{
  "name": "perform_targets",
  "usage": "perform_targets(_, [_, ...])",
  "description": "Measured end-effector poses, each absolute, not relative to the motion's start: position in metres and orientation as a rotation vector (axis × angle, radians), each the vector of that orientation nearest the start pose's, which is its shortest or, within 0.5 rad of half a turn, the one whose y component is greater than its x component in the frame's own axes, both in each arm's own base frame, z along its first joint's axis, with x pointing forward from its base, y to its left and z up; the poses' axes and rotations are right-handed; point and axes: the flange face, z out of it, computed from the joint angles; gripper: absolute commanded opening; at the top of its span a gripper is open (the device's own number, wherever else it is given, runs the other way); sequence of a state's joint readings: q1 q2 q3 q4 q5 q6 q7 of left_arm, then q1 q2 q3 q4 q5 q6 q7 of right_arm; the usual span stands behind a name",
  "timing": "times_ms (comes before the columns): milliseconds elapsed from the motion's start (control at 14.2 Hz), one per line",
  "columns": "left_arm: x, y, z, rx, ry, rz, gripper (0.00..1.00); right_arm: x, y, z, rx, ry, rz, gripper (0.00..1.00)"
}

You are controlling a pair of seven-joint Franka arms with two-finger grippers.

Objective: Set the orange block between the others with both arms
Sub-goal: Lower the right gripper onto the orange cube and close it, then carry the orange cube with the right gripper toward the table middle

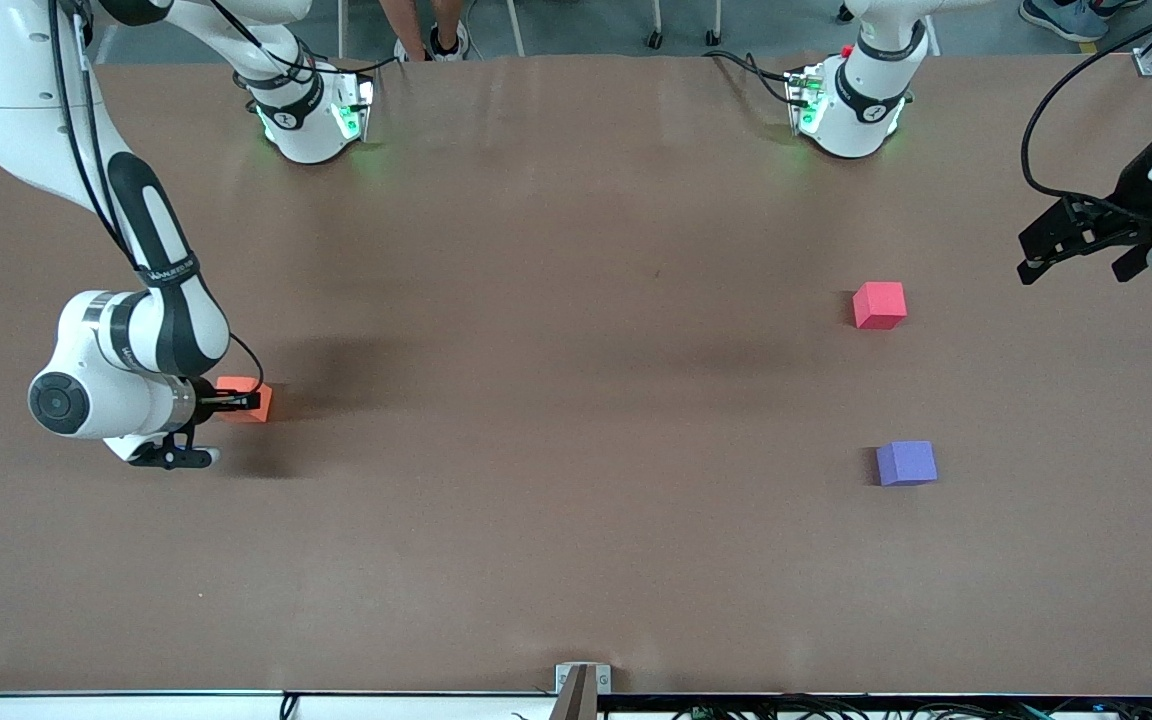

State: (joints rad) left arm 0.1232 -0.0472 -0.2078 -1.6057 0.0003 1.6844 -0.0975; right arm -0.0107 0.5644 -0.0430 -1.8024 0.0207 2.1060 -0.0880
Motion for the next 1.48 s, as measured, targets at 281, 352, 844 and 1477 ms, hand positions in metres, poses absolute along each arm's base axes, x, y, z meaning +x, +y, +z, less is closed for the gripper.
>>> perform_targets(281, [0.549,-0.049,0.644,-3.137,-0.019,-0.197,1.0,0.673,0.056,0.306,-3.056,-0.571,0.283,0.28])
perform_targets(352, [0.549,-0.049,0.644,-3.137,-0.02,-0.197,1.0,0.678,0.09,0.326,-3.03,-0.712,0.25,0.28])
perform_targets(844, [0.549,-0.049,0.644,-3.137,-0.02,-0.196,1.0,0.641,0.294,0.336,-2.636,-1.648,0.199,0.3])
perform_targets(1477, [0.549,-0.049,0.644,-3.137,-0.02,-0.194,1.0,0.584,0.468,0.257,-2.262,-2.197,0.126,0.31])
